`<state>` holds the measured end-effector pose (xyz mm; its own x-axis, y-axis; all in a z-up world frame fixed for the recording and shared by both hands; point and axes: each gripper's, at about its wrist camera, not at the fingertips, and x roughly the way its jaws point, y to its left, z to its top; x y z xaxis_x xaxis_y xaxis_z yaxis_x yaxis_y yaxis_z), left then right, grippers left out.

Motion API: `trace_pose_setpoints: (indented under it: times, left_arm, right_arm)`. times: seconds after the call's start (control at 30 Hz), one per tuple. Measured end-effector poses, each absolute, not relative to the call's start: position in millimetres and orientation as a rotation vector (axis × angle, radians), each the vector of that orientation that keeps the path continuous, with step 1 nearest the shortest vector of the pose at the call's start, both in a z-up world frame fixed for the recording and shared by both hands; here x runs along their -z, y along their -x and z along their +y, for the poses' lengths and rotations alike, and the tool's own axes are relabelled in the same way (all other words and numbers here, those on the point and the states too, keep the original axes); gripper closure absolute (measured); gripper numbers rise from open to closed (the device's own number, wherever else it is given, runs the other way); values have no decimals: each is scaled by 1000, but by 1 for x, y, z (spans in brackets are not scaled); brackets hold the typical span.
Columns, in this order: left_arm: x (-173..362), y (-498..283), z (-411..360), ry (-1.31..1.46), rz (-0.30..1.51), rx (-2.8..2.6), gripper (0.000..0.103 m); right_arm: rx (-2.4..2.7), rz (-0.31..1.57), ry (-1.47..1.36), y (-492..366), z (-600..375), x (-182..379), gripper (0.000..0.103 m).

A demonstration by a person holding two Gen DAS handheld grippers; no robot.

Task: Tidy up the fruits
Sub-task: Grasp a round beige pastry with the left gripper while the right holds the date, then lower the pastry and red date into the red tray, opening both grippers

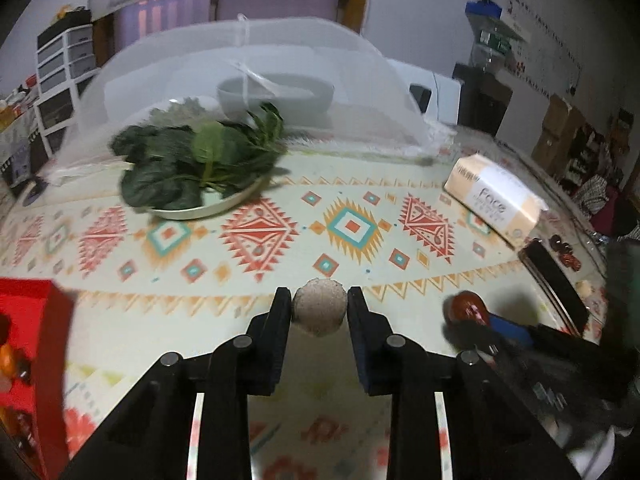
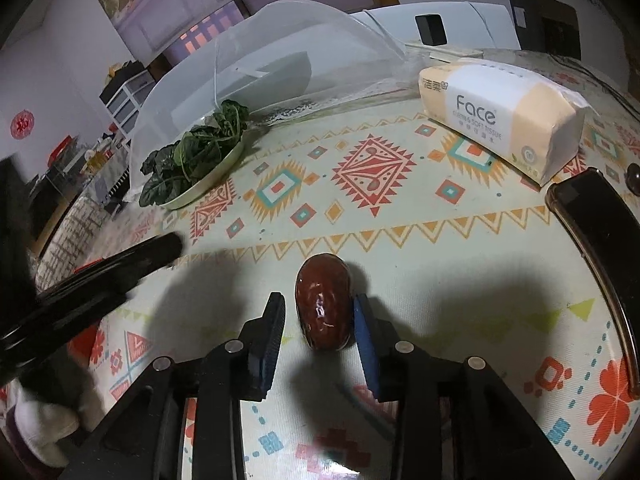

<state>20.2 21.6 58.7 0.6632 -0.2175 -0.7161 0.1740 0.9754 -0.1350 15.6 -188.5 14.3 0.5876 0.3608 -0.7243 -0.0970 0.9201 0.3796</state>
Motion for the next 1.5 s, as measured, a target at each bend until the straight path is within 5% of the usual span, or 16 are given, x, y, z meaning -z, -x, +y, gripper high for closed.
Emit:
trace_pose_setpoints:
  times: [0.57, 1.0, 1.5]
  left_arm:
    - [-96, 93, 144, 203, 693, 55, 75]
    - [-71, 139, 260, 377, 686, -158, 75]
    - [-48, 161, 340, 462, 705, -281, 75]
  right_arm:
    - [-215, 857, -103, 7, -141, -42, 72]
    - [-473, 787, 4, 41, -20, -95, 72]
    - [-736, 907, 73, 39, 148, -73, 72]
